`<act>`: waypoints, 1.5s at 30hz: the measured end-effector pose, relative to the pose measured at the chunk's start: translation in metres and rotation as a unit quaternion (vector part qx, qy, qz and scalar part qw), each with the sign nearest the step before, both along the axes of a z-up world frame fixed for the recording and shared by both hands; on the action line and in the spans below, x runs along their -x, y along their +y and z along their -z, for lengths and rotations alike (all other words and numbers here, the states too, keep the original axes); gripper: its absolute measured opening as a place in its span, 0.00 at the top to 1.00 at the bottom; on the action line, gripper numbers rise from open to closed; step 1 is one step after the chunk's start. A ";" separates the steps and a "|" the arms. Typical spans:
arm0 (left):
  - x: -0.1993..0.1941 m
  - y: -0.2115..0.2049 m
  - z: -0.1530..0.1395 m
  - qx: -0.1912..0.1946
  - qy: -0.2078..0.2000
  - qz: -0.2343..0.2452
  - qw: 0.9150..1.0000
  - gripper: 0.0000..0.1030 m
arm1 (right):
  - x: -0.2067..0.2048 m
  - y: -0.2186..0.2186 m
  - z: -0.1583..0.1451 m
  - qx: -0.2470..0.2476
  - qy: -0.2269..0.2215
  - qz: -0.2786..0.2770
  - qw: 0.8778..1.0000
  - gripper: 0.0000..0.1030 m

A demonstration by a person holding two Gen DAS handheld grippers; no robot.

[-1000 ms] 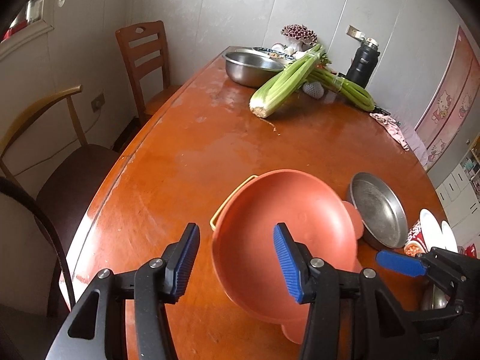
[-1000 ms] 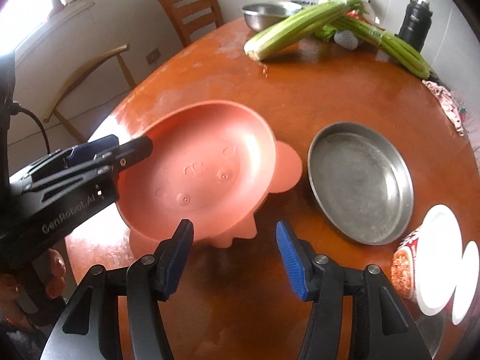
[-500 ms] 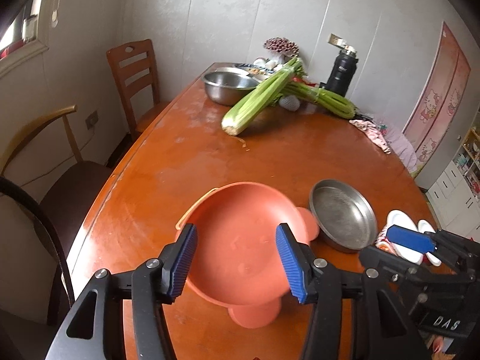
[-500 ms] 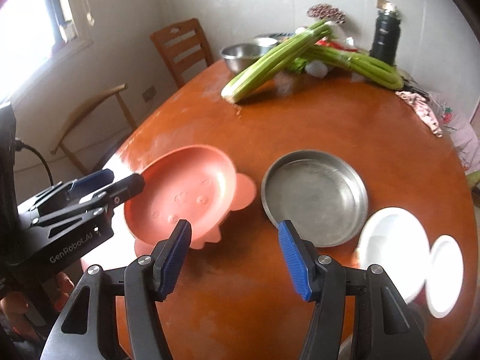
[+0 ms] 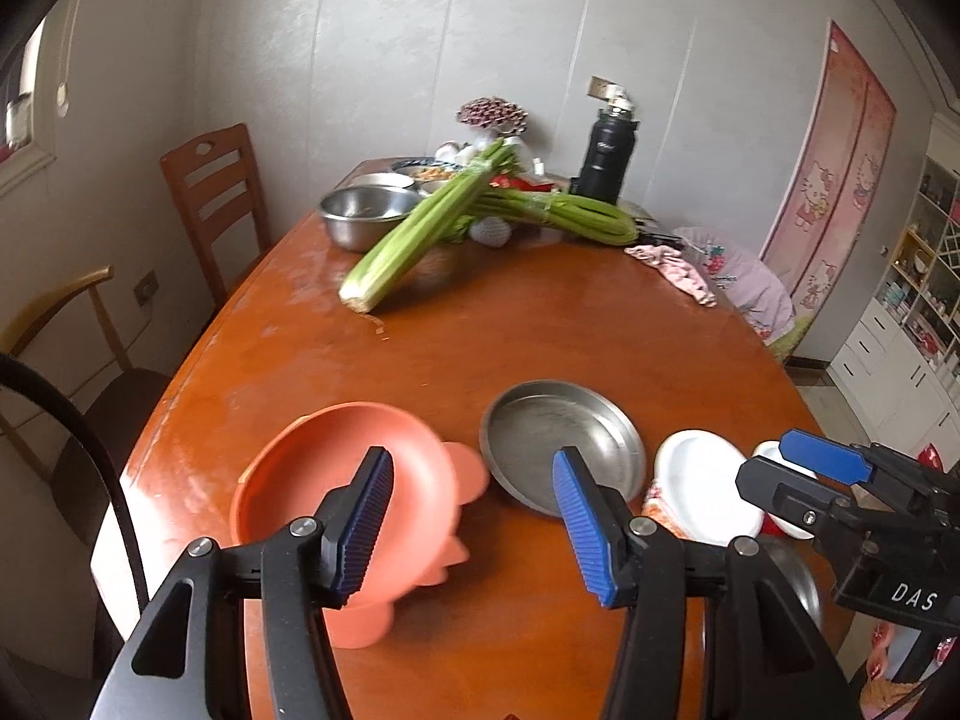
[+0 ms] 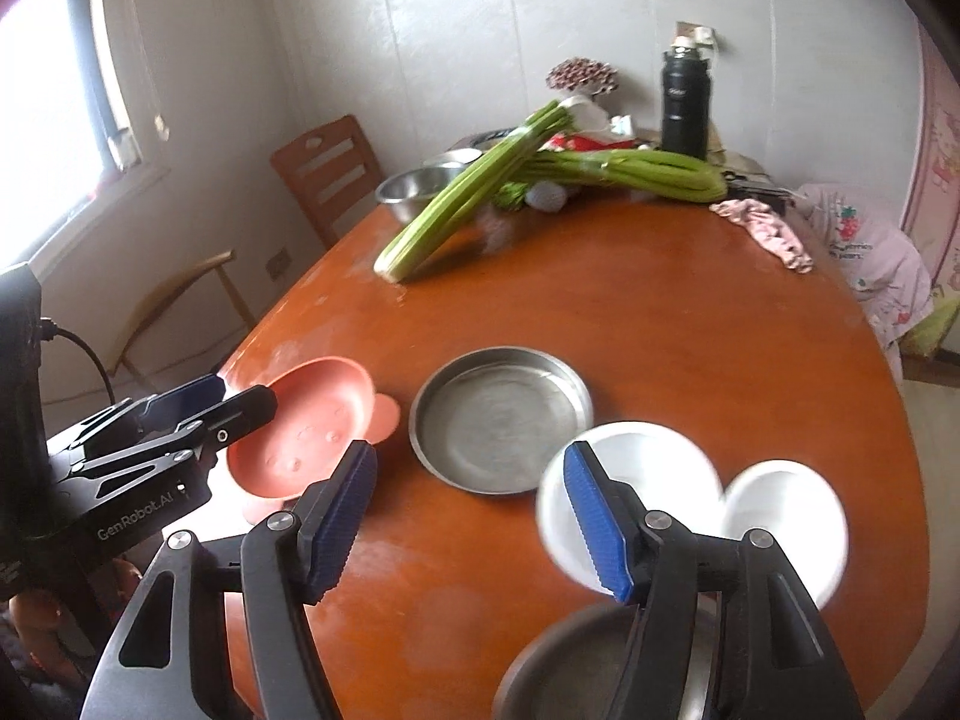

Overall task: Organize plates and bowls
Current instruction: 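Withdraw the left gripper and move the right gripper toward the steel bowl, then grasp the large steel bowl rim with the right gripper and lift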

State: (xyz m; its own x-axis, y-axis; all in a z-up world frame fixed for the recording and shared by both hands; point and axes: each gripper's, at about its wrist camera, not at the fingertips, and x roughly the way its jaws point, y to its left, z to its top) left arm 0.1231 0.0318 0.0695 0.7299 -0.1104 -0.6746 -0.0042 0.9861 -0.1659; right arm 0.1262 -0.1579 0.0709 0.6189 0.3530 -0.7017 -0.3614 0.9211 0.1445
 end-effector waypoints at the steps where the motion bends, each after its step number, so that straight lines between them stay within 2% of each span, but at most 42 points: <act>1: 0.000 -0.007 -0.002 0.001 -0.002 0.004 1.000 0.46 | 0.001 -0.007 -0.002 -0.001 -0.002 0.004 1.000 0.35; 10: 0.002 -0.057 -0.015 -0.003 -0.011 0.035 0.999 0.46 | 0.014 -0.065 -0.014 -0.015 -0.021 0.025 0.999 0.35; 21: 0.009 -0.104 -0.013 -0.013 -0.002 0.066 0.998 0.46 | 0.032 -0.123 -0.004 -0.022 -0.014 0.053 0.998 0.35; 32: 0.008 -0.133 0.001 -0.023 0.018 0.080 0.996 0.46 | 0.042 -0.152 0.020 -0.024 0.007 0.059 0.998 0.35; 45: 0.007 -0.143 0.031 -0.015 0.064 0.091 0.994 0.46 | 0.053 -0.155 0.050 -0.008 0.035 0.037 0.999 0.35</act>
